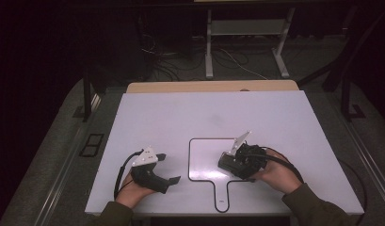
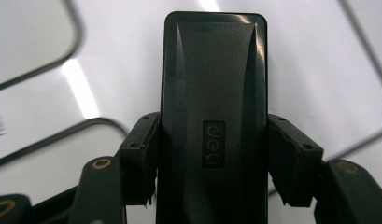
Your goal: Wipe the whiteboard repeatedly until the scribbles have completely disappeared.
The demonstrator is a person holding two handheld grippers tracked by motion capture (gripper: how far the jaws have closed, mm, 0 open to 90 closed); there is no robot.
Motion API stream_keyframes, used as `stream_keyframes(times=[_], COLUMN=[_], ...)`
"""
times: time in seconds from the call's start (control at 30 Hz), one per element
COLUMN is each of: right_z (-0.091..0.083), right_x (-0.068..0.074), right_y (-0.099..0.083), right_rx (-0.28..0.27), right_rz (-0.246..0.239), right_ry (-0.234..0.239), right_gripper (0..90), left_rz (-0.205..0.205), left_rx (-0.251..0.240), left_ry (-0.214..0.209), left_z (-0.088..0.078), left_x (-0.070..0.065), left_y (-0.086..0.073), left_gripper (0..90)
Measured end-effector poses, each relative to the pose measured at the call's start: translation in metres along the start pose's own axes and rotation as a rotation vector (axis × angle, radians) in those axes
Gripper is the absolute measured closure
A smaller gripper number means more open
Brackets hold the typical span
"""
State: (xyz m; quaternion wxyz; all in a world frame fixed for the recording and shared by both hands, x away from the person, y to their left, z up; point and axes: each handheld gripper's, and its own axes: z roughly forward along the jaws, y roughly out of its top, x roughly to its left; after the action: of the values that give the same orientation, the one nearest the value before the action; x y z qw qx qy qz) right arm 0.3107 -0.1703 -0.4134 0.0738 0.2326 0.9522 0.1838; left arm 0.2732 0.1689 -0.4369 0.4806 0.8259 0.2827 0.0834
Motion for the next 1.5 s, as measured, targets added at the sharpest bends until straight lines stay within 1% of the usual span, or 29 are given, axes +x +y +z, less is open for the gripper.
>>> stream_keyframes(times=[0.03,0.07,0.1,0.13,0.2,0.23,0.27,0.37,0.43,0.47,0.53,0.57,0.6,0.63,0.73,0.8,0.83,0.87,0.9,0.93,1.0,1.07,1.1,1.17,1.2,1.27,1.33,1.43,1.5], right_z=[0.0,0.0,0.0,0.0,0.0,0.001,0.0,0.001,0.001,0.001,0.002,0.002,0.002,0.002,0.003,0.002,0.002,0.002,0.002,0.001,0.001,0.0,0.0,0.0,0.0,0.001,0.001,0.002,0.003], right_x=[0.004,0.007,0.01,0.012,0.011,0.01,0.009,0.002,0.0,0.002,0.005,0.009,0.01,0.01,0.007,0.004,0.003,0.002,0.004,0.005,0.009,0.01,0.01,0.005,0.001,-0.01,-0.019,-0.025,-0.03], right_y=[0.001,0.001,0.002,0.002,0.003,0.003,0.003,0.003,0.003,0.004,0.005,0.006,0.007,0.008,0.008,0.007,0.006,0.005,0.005,0.005,0.003,0.003,0.003,0.004,0.003,0.002,0.001,0.002,0.003], right_rx=[0.001,0.005,0.007,0.009,0.009,0.011,0.013,0.015,0.021,0.019,0.017,0.012,0.016,0.02,0.018,0.024,0.023,0.026,0.025,0.028,0.027,0.028,0.028,0.038,0.044,0.044,0.042,0.043,0.046], right_rz=[-0.011,-0.028,-0.033,-0.047,-0.034,-0.033,-0.018,0.008,0.002,0.006,-0.021,-0.026,-0.038,-0.037,-0.018,-0.011,-0.003,-0.014,-0.01,-0.025,-0.045,-0.045,-0.032,-0.016,0.004,0.036,0.067,0.083,0.085], right_ry=[0.016,0.019,0.031,0.024,0.029,0.015,-0.001,-0.011,-0.019,-0.009,0.024,0.032,0.026,0.031,0.018,-0.006,0.004,-0.003,0.012,0.015,0.042,0.042,0.046,0.007,-0.013,-0.034,-0.034,-0.059,-0.082], right_gripper=[39.1,39.1,39.1,39.1,39.1,39.1,39.1,39.1,39.1,39.1,39.1,39.0,39.0,39.0,39.1,39.1,39.1,39.1,39.0,39.0,39.0,39.1,39.0,39.0,39.1,39.1,39.1,39.0,39.1], left_rz=[0.001,0.0,-0.001,-0.001,-0.001,-0.001,-0.001,0.0,0.0,0.0,0.0,0.001,0.0,0.0,0.001,-0.001,-0.001,0.0,0.0,0.0,0.0,0.0,0.0,0.003,0.004,0.004,0.006,0.006,0.005], left_rx=[0.001,0.001,-0.002,-0.004,-0.003,-0.003,-0.004,0.0,0.0,0.0,0.001,0.002,0.001,0.0,-0.001,-0.005,-0.006,-0.005,-0.005,-0.004,-0.003,-0.006,-0.007,-0.003,-0.003,-0.005,-0.004,-0.003,-0.003], left_ry=[0.0,0.0,0.001,0.001,0.001,0.002,0.001,0.0,0.0,0.0,0.0,0.0,0.001,0.0,0.001,0.002,0.001,0.001,0.001,0.0,0.0,0.001,0.001,0.0,0.0,-0.001,-0.002,-0.001,-0.001], left_z=[0.0,0.0,-0.001,-0.001,-0.001,-0.001,-0.001,0.0,0.0,0.0,0.0,0.0,0.0,0.0,-0.001,-0.001,-0.001,-0.001,-0.001,-0.001,-0.001,-0.001,-0.001,-0.001,-0.001,0.0,0.0,0.0,0.0], left_x=[0.0,0.0,0.0,0.0,0.0,0.0,0.0,0.0,0.0,0.0,0.0,0.0,0.0,0.0,0.0,0.0,0.0,0.0,0.0,0.0,0.0,0.0,0.0,-0.001,-0.001,-0.001,-0.001,-0.001,-0.001], left_y=[0.0,0.0,0.0,0.0,0.0,0.0,0.0,0.0,0.0,0.0,0.0,0.0,0.0,0.0,0.0,0.0,0.0,0.0,0.0,0.0,0.0,0.0,0.0,0.0,0.0,0.0,0.0,0.0,0.0], left_gripper=[0.0,0.0,0.0,0.0,0.0,0.0,0.0,0.0,0.0,0.0,0.0,0.0,0.0,0.0,0.0,0.0,0.0,0.0,0.0,0.0,0.0,0.0,0.0,0.0,0.0,0.0,0.0,0.0,0.0])
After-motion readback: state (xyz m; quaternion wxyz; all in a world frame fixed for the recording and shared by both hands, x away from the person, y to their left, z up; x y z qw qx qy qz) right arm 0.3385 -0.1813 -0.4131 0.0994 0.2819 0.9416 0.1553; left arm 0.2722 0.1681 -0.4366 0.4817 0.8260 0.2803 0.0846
